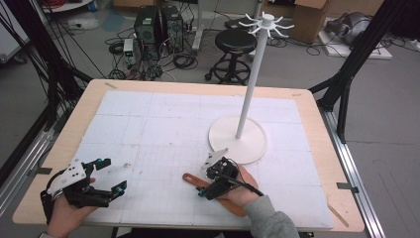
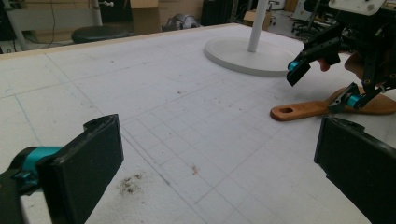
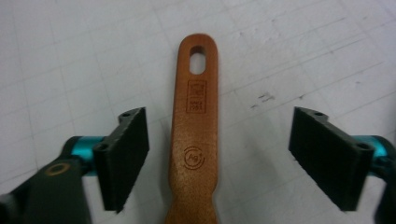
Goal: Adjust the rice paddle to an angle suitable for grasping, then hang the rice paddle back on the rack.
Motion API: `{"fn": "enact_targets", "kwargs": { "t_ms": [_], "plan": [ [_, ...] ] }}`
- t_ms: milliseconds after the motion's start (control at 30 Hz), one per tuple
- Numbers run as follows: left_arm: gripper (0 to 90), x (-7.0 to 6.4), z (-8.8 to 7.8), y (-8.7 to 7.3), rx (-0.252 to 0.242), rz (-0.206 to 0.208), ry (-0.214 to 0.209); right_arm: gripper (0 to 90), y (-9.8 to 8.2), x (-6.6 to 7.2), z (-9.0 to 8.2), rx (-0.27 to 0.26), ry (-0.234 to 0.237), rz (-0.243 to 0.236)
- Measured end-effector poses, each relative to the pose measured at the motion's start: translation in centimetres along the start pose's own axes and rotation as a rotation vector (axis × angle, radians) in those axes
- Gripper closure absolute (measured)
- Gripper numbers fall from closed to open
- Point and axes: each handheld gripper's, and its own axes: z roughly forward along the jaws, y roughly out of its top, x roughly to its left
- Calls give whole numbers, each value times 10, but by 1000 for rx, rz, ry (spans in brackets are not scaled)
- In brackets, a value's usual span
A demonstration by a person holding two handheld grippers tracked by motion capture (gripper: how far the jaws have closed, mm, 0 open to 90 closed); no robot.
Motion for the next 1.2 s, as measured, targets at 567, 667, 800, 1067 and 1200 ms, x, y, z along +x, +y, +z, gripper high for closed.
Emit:
{"fn": "enact_targets", "kwargs": {
  "t_ms": [567,667,800,1067,1200],
  "plan": [
    [17,-2,-8,-4,19,-3,18,462,14,6,2,173,-24,47],
    [17,-2,-8,-4,21,-1,19,491,16,7,1,201,-23,50],
    [17,-2,-8,-4,21,-1,19,538,17,8,0,222,-21,50],
    [17,-2,-9,-5,24,0,20,640,16,9,-1,224,-6,16],
    [17,-2,-8,-4,22,-2,18,642,15,8,-2,213,-3,15]
  ]
}}
